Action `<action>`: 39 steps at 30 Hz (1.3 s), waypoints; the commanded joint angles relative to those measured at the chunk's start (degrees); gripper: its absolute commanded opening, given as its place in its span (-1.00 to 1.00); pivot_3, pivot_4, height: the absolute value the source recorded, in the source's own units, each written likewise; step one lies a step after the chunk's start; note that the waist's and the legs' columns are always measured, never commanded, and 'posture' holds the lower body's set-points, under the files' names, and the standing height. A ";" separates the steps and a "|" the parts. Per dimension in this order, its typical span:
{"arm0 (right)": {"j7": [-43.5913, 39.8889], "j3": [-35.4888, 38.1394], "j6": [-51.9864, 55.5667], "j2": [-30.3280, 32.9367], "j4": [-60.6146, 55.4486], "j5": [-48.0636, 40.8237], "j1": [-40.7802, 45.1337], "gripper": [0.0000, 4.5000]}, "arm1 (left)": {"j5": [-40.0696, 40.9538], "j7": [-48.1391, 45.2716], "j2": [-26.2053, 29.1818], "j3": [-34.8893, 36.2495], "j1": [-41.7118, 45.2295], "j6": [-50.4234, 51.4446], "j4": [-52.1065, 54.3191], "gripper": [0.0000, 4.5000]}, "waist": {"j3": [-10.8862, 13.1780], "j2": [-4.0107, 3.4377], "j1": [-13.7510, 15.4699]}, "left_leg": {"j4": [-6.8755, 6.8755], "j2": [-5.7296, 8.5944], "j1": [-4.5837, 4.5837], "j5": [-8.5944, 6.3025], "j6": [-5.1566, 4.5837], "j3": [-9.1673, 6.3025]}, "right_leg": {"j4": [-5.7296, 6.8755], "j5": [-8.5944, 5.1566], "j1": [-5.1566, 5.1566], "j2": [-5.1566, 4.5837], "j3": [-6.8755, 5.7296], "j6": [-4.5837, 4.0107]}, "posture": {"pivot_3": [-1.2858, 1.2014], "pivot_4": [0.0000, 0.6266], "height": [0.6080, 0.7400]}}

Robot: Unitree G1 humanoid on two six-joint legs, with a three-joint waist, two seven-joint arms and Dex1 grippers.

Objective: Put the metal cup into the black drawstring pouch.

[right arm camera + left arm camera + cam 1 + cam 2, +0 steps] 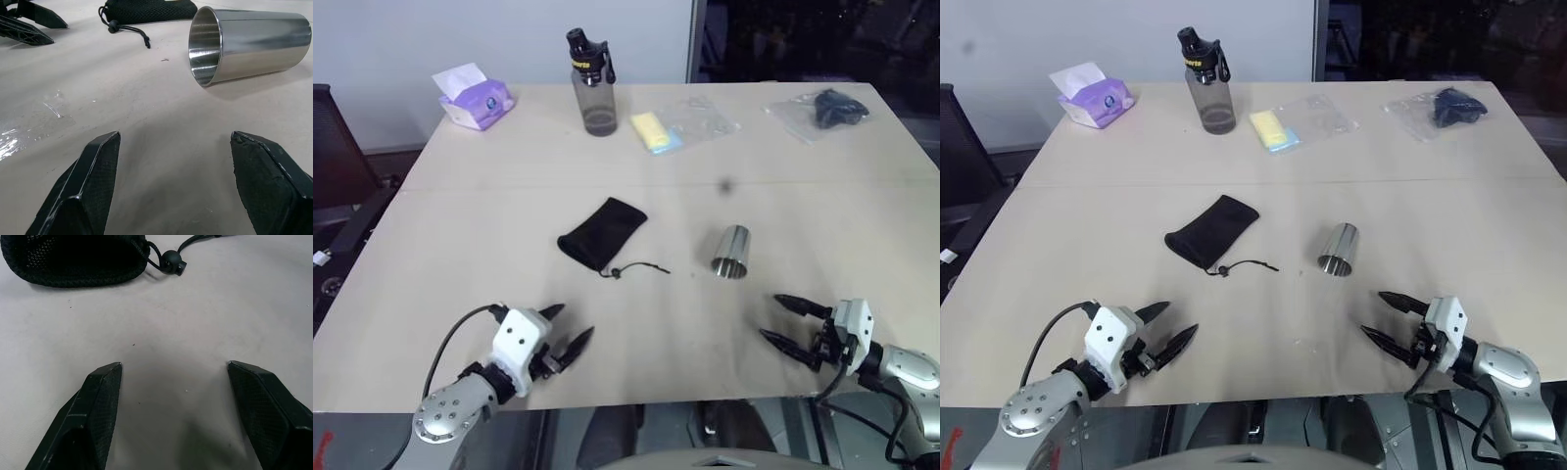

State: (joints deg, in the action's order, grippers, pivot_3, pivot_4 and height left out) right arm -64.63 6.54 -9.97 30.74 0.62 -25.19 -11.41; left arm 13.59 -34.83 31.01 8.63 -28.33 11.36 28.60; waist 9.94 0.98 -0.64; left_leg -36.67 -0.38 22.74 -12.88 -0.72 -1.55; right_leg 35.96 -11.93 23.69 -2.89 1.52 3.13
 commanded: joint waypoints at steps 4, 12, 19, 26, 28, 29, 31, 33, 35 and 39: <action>-0.56 0.18 -0.89 0.30 -0.71 -0.36 0.91 0.61 | -0.33 0.38 -0.43 0.71 -0.62 -1.21 0.31 0.59 | 0.00 0.00 0.00 | 0.00 0.00 0.00 0.00 0.00 0.01 | 0.00 0.00 0.00 0.00 0.00 0.00 | 0.03 -0.52 1.00; -0.66 -0.15 -0.93 0.12 -0.54 -0.23 1.48 0.61 | -0.46 0.33 -0.55 0.88 -0.36 -1.71 -0.20 0.59 | 0.00 0.01 -0.01 | 0.00 0.00 0.00 0.00 0.00 0.01 | 0.00 0.00 0.00 0.01 0.00 0.00 | 0.03 -0.52 1.00; -0.20 -0.31 -1.02 0.13 -0.75 -0.36 1.51 0.61 | -0.39 0.09 -0.46 0.91 -0.02 -2.23 -0.73 0.59 | 0.00 0.01 0.00 | 0.00 0.00 0.00 0.00 0.00 0.01 | 0.00 0.00 0.00 0.02 0.00 0.00 | 0.03 -0.52 1.00; 0.21 -0.78 -1.05 -0.31 -1.23 -0.39 1.99 0.61 | 0.51 0.59 -0.97 2.04 2.35 -3.24 -1.80 0.59 | 0.00 0.01 0.00 | -0.01 0.00 0.00 0.00 0.00 0.01 | 0.00 0.01 0.00 0.02 0.00 0.00 | 0.03 -0.52 1.00; 0.14 -1.19 -0.96 -0.50 -1.72 -0.38 2.04 0.61 | -1.24 2.96 -1.61 3.29 5.42 -5.22 -3.63 0.59 | 0.00 0.02 0.11 | -0.01 0.00 0.00 0.00 -0.01 -0.01 | 0.00 0.01 -0.01 0.03 -0.01 0.00 | 0.03 -0.52 1.00; -0.07 -1.42 -0.85 -0.61 -2.10 -0.60 2.04 0.61 | -1.79 3.92 -1.79 3.88 7.00 -5.96 -4.42 0.59 | -0.01 0.03 0.18 | -0.03 0.01 0.00 0.01 -0.01 -0.02 | 0.01 0.01 -0.01 0.04 -0.03 0.00 | 0.03 -0.52 1.00; 0.12 -1.80 0.00 -0.84 -3.48 -1.18 2.02 0.61 | -2.48 4.47 -1.02 5.16 9.97 -7.13 -5.96 0.59 | -0.03 0.06 0.21 | -0.06 0.01 0.00 0.01 -0.01 -0.05 | 0.03 0.02 -0.04 0.06 -0.05 0.00 | 0.03 -0.52 1.00; 0.59 -2.22 0.76 -0.96 -5.14 -1.43 1.79 0.61 | -4.96 4.24 1.13 5.93 12.66 -9.55 -8.24 0.59 | -0.03 0.06 0.15 | -0.08 0.01 0.00 0.01 -0.01 -0.03 | 0.04 0.02 -0.04 0.07 -0.03 0.00 | 0.03 -0.52 1.00; 0.94 -2.75 1.69 -1.12 -7.18 -1.82 1.49 0.61 | -7.07 4.11 2.97 5.99 15.64 -12.01 -11.16 0.59 | -0.03 0.07 0.11 | -0.08 0.02 0.00 0.01 -0.01 -0.03 | 0.04 0.02 -0.04 0.07 -0.03 0.00 | 0.03 -0.52 1.00; 2.25 -4.39 5.27 -0.82 -14.08 -3.54 0.68 0.61 | -13.07 4.49 6.58 2.89 24.05 -17.45 -20.62 0.59 | -0.04 0.08 0.25 | -0.07 0.02 0.01 0.01 -0.01 -0.07 | 0.05 0.02 -0.04 0.09 -0.06 0.00 | 0.03 -0.52 1.00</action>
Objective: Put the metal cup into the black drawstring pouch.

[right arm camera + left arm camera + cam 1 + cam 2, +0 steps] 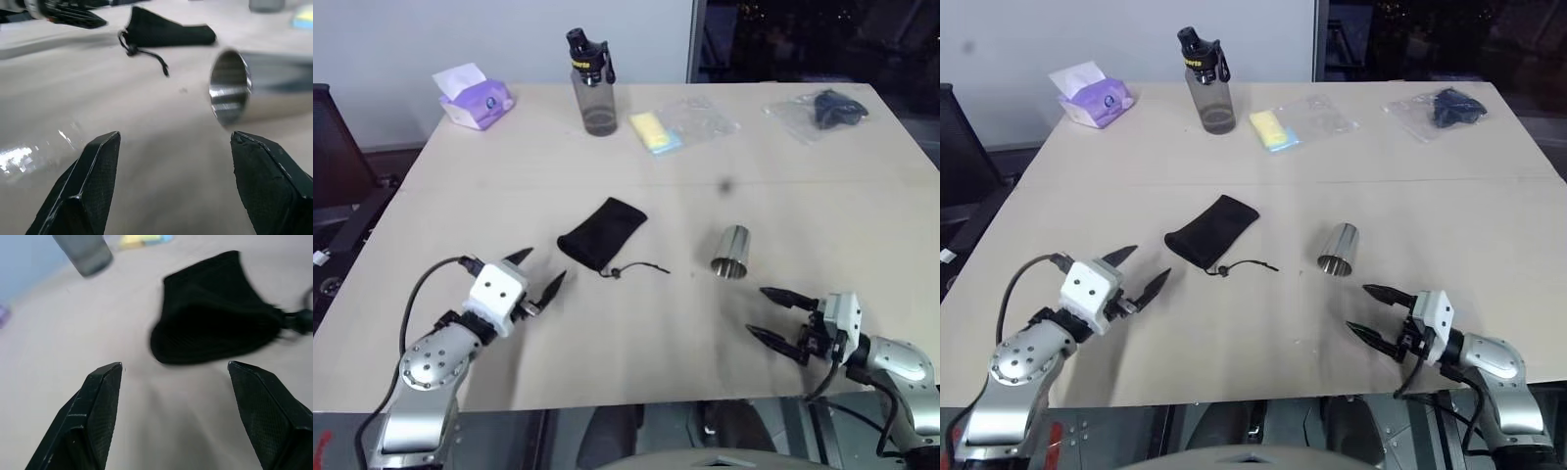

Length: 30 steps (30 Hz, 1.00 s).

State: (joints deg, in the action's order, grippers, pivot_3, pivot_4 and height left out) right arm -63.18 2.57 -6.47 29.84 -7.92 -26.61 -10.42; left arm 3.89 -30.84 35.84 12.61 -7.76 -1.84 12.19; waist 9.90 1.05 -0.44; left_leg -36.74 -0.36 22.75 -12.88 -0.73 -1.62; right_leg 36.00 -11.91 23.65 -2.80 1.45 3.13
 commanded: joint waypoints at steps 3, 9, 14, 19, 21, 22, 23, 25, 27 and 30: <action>1.85 -1.01 3.79 0.47 -9.29 -2.63 -0.73 0.61 | -3.99 1.27 1.10 -2.17 9.70 -5.72 -10.20 0.59 | -0.03 0.04 0.25 | -0.01 0.02 -0.01 0.00 0.00 0.01 | 0.02 0.00 -0.01 0.00 0.00 0.01 | 0.03 -0.52 1.00; 4.78 -1.49 6.08 0.31 -14.51 -2.73 -2.38 0.61 | -4.78 -0.54 0.79 -5.48 16.83 -8.32 -17.89 0.59 | -0.06 0.18 0.18 | -0.02 0.02 0.03 0.00 0.00 0.01 | 0.01 0.18 0.00 -0.02 0.00 -0.13 | 0.03 -0.52 1.00; 6.73 -1.95 6.26 -0.21 -16.52 -2.02 -3.94 0.63 | -3.60 -2.65 -0.02 -7.35 20.20 -8.56 -21.71 0.35 | -0.06 0.19 0.17 | -0.02 0.01 0.02 0.00 0.00 -0.02 | 0.06 0.18 0.00 -0.01 -0.03 -0.13 | 0.03 -0.52 1.00; 7.98 -2.03 5.89 -0.44 -16.99 -1.70 -4.78 0.63 | -2.06 -5.39 -0.17 -8.36 21.45 -8.45 -23.05 -0.55 | -0.06 0.19 0.08 | -0.04 0.01 0.02 0.00 0.00 -0.01 | 0.08 0.18 0.00 -0.01 -0.03 -0.13 | 0.03 -0.52 1.00; 8.44 -2.09 5.55 -0.60 -16.89 -1.31 -4.81 0.63 | -1.46 -6.02 -0.41 -8.29 21.73 -7.84 -23.22 -0.90 | -0.06 0.19 0.04 | -0.04 0.02 0.01 0.00 0.00 -0.02 | 0.10 0.19 0.00 0.00 -0.03 -0.13 | 0.03 -0.52 1.00; 8.96 -2.04 5.42 -0.79 -16.79 -0.98 -4.75 0.63 | -1.16 -6.30 -0.51 -8.24 21.85 -7.48 -23.26 -0.96 | -0.07 0.19 0.04 | -0.05 0.01 0.01 0.00 0.00 -0.02 | 0.11 0.18 0.00 0.00 -0.03 -0.14 | 0.03 -0.52 1.00; 10.44 -1.86 5.76 -1.18 -16.78 -0.28 -4.62 0.63 | -0.76 -6.68 -0.52 -8.24 21.84 -6.93 -23.18 -0.96 | -0.07 0.19 0.03 | -0.05 0.01 0.01 0.00 0.00 -0.02 | 0.11 0.18 0.00 -0.01 -0.03 -0.13 | 0.03 -0.52 1.00; 14.45 -1.47 6.53 -2.11 -16.56 2.20 -3.89 0.63 | 0.53 -7.28 -0.81 -7.98 21.60 -4.97 -22.45 -0.96 | -0.07 0.19 0.04 | -0.05 0.01 0.01 0.00 0.00 -0.02 | 0.11 0.19 0.00 -0.01 -0.03 -0.13 | 0.03 -0.52 1.00; 17.32 -1.48 7.48 -2.65 -16.45 3.90 -2.91 0.63 | 1.91 -7.00 -1.43 -7.41 21.42 -2.53 -21.22 -0.96 | -0.07 0.19 0.02 | -0.07 0.02 0.00 0.00 0.00 -0.02 | 0.13 0.18 0.00 -0.01 -0.03 -0.13 | 0.03 -0.52 1.00; 24.83 -2.16 11.51 -4.86 -16.40 7.87 0.21 0.63 | 5.14 -5.61 -3.61 -7.25 21.08 5.72 -16.41 -0.96 | -0.06 0.21 0.00 | -0.14 0.02 0.01 0.00 0.00 -0.03 | 0.20 0.18 0.01 -0.01 -0.03 -0.13 | 0.03 -0.52 1.00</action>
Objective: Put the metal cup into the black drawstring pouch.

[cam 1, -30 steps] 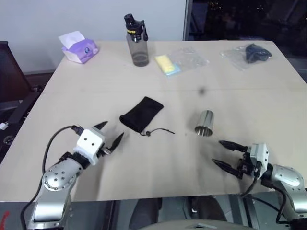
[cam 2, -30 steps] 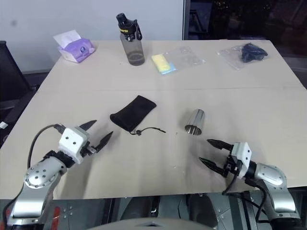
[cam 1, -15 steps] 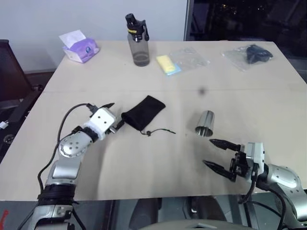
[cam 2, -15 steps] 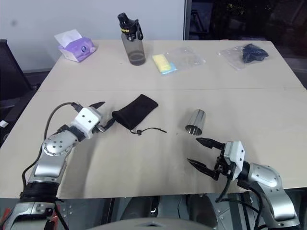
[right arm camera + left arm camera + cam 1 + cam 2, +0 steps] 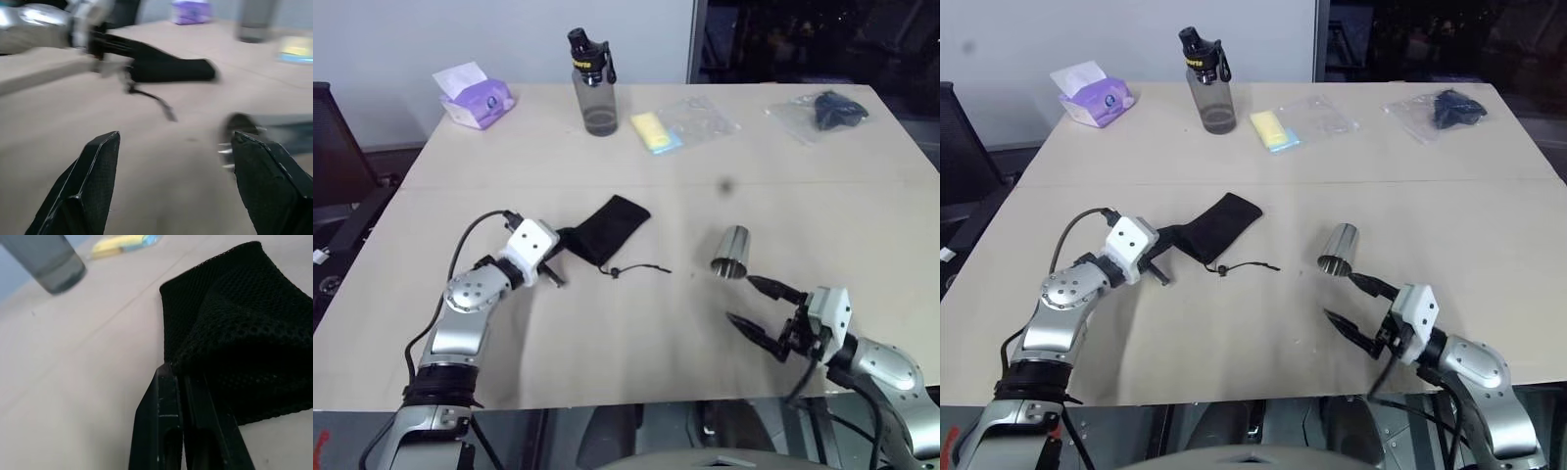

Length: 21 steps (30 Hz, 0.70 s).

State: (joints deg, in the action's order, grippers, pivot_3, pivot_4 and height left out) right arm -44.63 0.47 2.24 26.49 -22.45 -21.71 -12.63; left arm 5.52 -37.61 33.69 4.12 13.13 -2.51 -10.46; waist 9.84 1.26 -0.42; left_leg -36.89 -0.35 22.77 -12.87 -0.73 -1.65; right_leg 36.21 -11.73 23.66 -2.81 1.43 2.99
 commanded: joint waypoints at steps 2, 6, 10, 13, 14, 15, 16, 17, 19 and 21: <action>8.95 -1.16 4.12 -2.61 -1.54 5.33 3.77 0.63 | 5.81 3.26 -3.48 1.68 0.23 12.89 10.44 -0.96 | 0.00 0.00 0.01 | -0.06 0.00 0.00 0.00 0.00 -0.01 | 0.06 0.00 0.00 0.00 0.00 0.00 | 0.03 -0.52 1.00; 13.51 -2.43 5.39 -3.83 2.01 10.44 6.52 0.63 | 9.75 8.05 -6.72 2.04 1.38 27.12 19.97 -0.96 | 0.00 0.01 -0.06 | -0.10 0.03 0.02 0.00 0.00 -0.09 | 0.15 0.04 0.00 0.00 -0.02 0.07 | 0.03 -0.52 1.00; 17.75 -2.67 7.37 -4.73 4.57 14.44 8.52 0.63 | 11.35 12.48 -8.47 1.93 2.22 36.93 26.61 -0.96 | 0.00 0.02 -0.17 | -0.14 0.10 0.02 0.00 0.00 -0.09 | 0.20 0.03 0.00 0.00 0.00 0.06 | 0.03 -0.52 1.00; 21.92 -1.01 8.03 -6.03 6.86 16.51 10.35 0.52 | 11.08 16.61 -9.50 0.51 2.82 44.87 32.44 -0.99 | 0.00 0.01 -0.24 | -0.16 0.16 0.01 0.00 0.00 -0.12 | 0.25 0.03 0.00 0.03 -0.01 0.06 | 0.03 -0.52 1.00; 22.62 -0.44 7.76 -6.16 7.38 16.79 10.74 0.40 | 11.09 18.03 -10.13 0.39 3.15 47.23 33.92 -1.00 | 0.00 0.01 -0.24 | -0.16 0.16 0.00 0.00 0.00 -0.12 | 0.26 0.03 0.00 0.03 -0.01 0.06 | 0.03 -0.52 1.00; 23.03 -0.17 7.57 -6.25 7.66 17.01 10.93 0.28 | 11.15 19.01 -10.61 0.48 3.37 48.96 34.94 -1.00 | 0.00 0.01 -0.25 | -0.16 0.17 0.00 0.00 0.00 -0.12 | 0.26 0.03 0.00 0.04 -0.01 0.06 | 0.03 -0.52 1.00; 23.23 0.07 7.33 -6.25 7.85 17.10 11.05 0.06 | 11.04 20.34 -11.34 0.55 3.72 50.98 35.95 -1.00 | 0.00 0.02 -0.26 | -0.17 0.18 0.00 0.00 0.00 -0.13 | 0.27 0.03 0.00 0.04 -0.01 0.06 | 0.03 -0.52 1.00; 23.34 0.38 7.08 -6.31 8.01 16.88 11.25 -0.18 | 10.70 22.03 -12.15 0.43 4.25 53.71 36.92 -1.00 | 0.00 0.01 -0.25 | -0.17 0.19 0.01 0.00 0.00 -0.12 | 0.27 0.03 0.00 0.04 -0.01 0.06 | 0.03 -0.52 1.00; 23.37 0.82 6.41 -6.56 8.14 16.28 11.62 -0.67 | 10.21 24.99 -13.76 0.23 5.46 58.27 38.44 -1.00 | 0.00 0.02 -0.26 | -0.18 0.20 0.01 0.00 0.00 -0.15 | 0.27 0.03 0.00 0.05 -0.01 0.06 | 0.03 -0.52 1.00; 23.24 1.17 5.72 -6.99 8.00 15.66 12.10 -0.98 | 10.10 26.81 -14.86 0.33 6.61 61.43 39.13 -1.00 | 0.01 0.03 -0.28 | -0.18 0.21 0.01 0.00 0.00 -0.15 | 0.27 0.03 0.00 0.06 -0.01 0.07 | 0.03 -0.52 1.00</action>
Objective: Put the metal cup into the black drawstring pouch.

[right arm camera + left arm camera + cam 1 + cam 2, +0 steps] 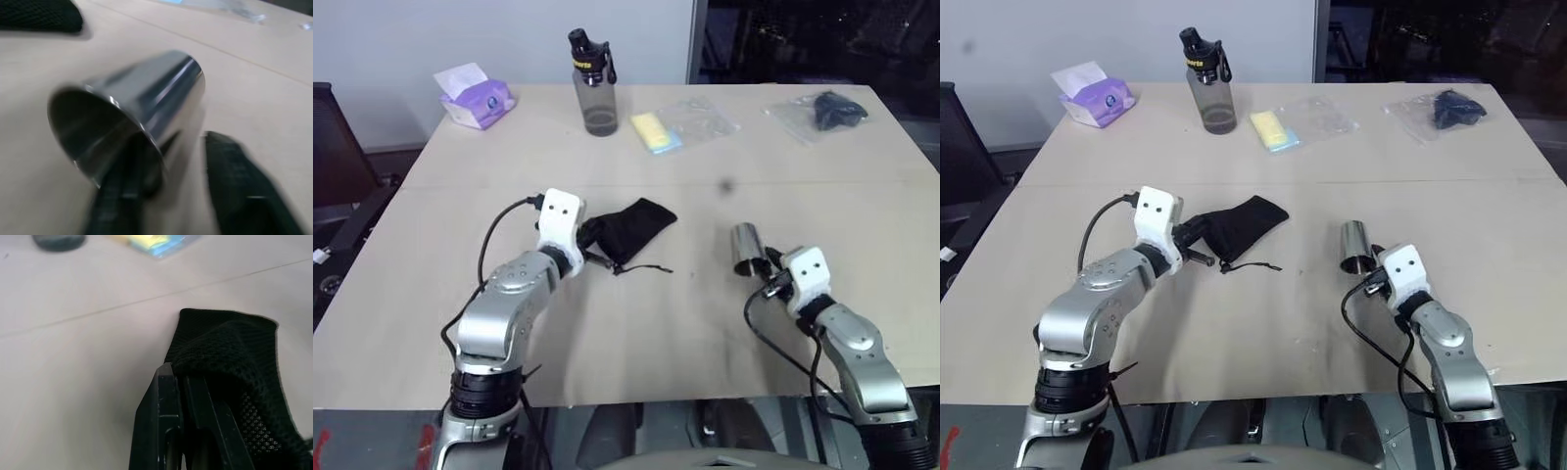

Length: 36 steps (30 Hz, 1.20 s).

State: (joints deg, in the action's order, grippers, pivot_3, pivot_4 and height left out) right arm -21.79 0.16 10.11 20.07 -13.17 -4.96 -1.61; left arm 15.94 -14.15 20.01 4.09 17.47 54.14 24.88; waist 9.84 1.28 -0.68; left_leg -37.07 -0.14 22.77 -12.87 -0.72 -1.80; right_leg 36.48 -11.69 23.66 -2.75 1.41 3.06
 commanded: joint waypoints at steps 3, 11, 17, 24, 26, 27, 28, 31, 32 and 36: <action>-2.40 1.62 -1.29 -1.52 -3.77 -5.55 2.67 -0.98 | 0.12 4.86 -2.45 0.66 3.84 8.56 4.49 -1.00 | 0.01 0.01 -0.07 | 0.00 0.00 0.00 0.00 0.00 -0.01 | 0.00 0.00 0.00 0.01 0.00 0.01 | 0.03 -0.52 1.00; -12.55 -5.29 12.93 0.09 -17.95 -22.09 8.57 -0.98 | 4.39 2.93 -4.90 1.24 7.00 13.94 6.53 -1.00 | 0.02 0.01 -0.13 | 0.00 -0.03 0.01 0.00 0.00 -0.14 | 0.03 0.04 0.00 0.07 -0.08 0.06 | 0.03 -0.52 1.00; -15.96 -8.48 13.85 4.48 -17.38 -20.55 7.38 -0.98 | 14.40 -2.90 -6.45 5.87 7.92 18.46 9.59 -1.00 | 0.03 0.06 -0.02 | -0.02 0.01 0.09 0.00 0.00 -0.15 | -0.02 -0.05 0.00 0.02 -0.11 -0.08 | 0.03 -0.52 1.00; -18.88 -8.85 15.83 8.53 -19.35 -22.23 4.60 -0.98 | 22.18 -4.29 -5.81 11.44 10.01 25.59 8.79 -1.00 | 0.04 0.07 -0.08 | -0.03 0.00 0.07 0.00 0.00 -0.15 | 0.00 -0.17 0.00 0.05 -0.12 0.09 | 0.03 -0.52 1.00; -18.92 -9.52 16.72 8.46 -19.71 -22.62 4.85 -0.98 | 21.08 -2.64 -5.30 10.77 10.79 26.31 7.84 -1.00 | 0.04 0.07 -0.10 | -0.06 0.00 0.07 0.00 0.00 -0.14 | 0.01 -0.19 0.00 0.05 -0.11 0.10 | 0.03 -0.52 1.00; -18.96 -9.85 17.24 8.48 -19.87 -22.77 5.21 -0.98 | 20.43 -1.85 -5.13 10.35 11.26 26.45 7.38 -1.00 | 0.04 0.08 -0.10 | -0.06 0.00 0.06 0.00 0.00 -0.14 | 0.01 -0.19 0.00 0.05 -0.10 0.11 | 0.03 -0.52 1.00; -18.96 -10.23 17.59 7.63 -19.80 -23.54 6.14 -0.98 | 20.10 -0.86 -5.61 10.35 12.09 26.89 6.96 -1.00 | 0.04 0.09 -0.09 | -0.06 0.00 0.06 0.00 0.00 -0.14 | 0.01 -0.19 -0.01 0.05 -0.10 0.11 | 0.03 -0.52 1.00; -18.09 -11.96 19.02 5.84 -19.22 -23.54 8.79 -0.98 | 20.52 0.70 -7.09 11.02 13.62 28.25 6.28 -1.00 | 0.07 0.13 -0.09 | -0.06 0.00 0.07 0.00 0.00 -0.15 | 0.01 -0.18 0.00 0.06 -0.11 0.12 | 0.03 -0.52 1.00; -17.71 -13.01 19.43 4.77 -18.33 -23.01 10.28 -0.98 | 20.40 0.66 -6.75 10.26 13.21 27.86 6.28 -1.00 | 0.07 0.13 -0.08 | -0.06 0.00 0.07 0.00 0.00 -0.15 | 0.01 -0.17 0.00 0.06 -0.10 0.14 | 0.03 -0.52 1.00; -16.14 -15.61 20.90 1.72 -15.20 -21.12 14.62 -0.98 | 20.35 1.19 -6.72 9.67 13.11 28.04 5.83 -1.00 | 0.07 0.13 -0.13 | -0.05 0.00 0.07 0.00 0.01 -0.17 | 0.02 -0.04 0.01 0.07 -0.11 0.01 | 0.03 -0.52 1.00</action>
State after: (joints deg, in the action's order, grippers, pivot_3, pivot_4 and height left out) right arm -38.84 -15.01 31.01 22.70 -27.99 -26.58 11.28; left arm 36.05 -13.27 13.37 13.59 30.06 82.08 30.19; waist 9.91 1.42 -0.81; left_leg -37.11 -0.14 22.85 -12.87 -0.72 -1.98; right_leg 36.50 -11.71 23.67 -2.69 1.30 3.05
